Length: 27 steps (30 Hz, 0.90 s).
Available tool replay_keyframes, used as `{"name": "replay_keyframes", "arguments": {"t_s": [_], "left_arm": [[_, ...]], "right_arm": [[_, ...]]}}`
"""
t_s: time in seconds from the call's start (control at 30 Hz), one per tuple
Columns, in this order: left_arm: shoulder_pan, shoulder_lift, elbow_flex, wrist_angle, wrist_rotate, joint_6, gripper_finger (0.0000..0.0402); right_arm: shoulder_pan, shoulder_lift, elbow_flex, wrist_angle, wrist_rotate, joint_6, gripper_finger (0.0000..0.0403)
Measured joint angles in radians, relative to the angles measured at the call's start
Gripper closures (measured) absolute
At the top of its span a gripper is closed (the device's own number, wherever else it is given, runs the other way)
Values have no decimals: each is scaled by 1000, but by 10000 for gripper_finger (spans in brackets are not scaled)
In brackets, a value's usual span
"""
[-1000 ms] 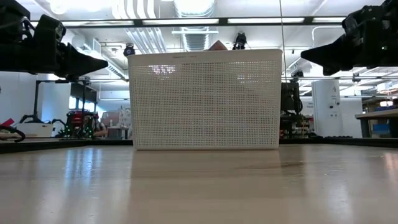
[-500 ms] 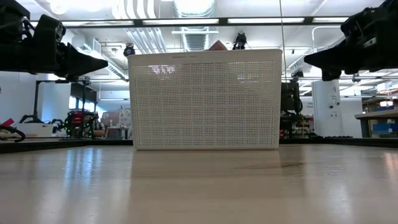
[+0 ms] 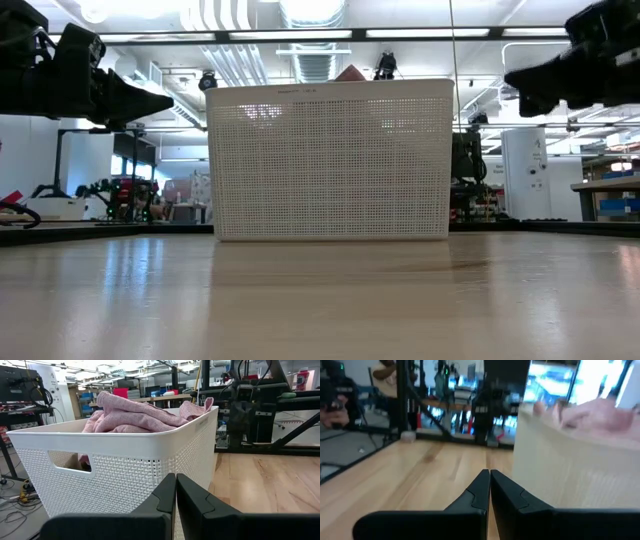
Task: Sort clothes
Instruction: Return to Home Position
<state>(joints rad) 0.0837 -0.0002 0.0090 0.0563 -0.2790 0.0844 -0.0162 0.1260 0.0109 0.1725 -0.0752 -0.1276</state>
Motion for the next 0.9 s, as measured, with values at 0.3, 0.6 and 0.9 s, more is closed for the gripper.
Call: {"name": "replay_keyframes", "arguments": {"t_s": [0.3,0.6,0.9], "left_arm": [[0,18,0,-3,29,-19,402],[0,18,0,-2,36,-25,402],[0,21,0,4,37,-46,398]], "right_arm": [[-2,-1,0,-137,0,88,403],[-2,-1,0,-146,79,68,403],[-2,1,0,-155,78,84,403]]}}
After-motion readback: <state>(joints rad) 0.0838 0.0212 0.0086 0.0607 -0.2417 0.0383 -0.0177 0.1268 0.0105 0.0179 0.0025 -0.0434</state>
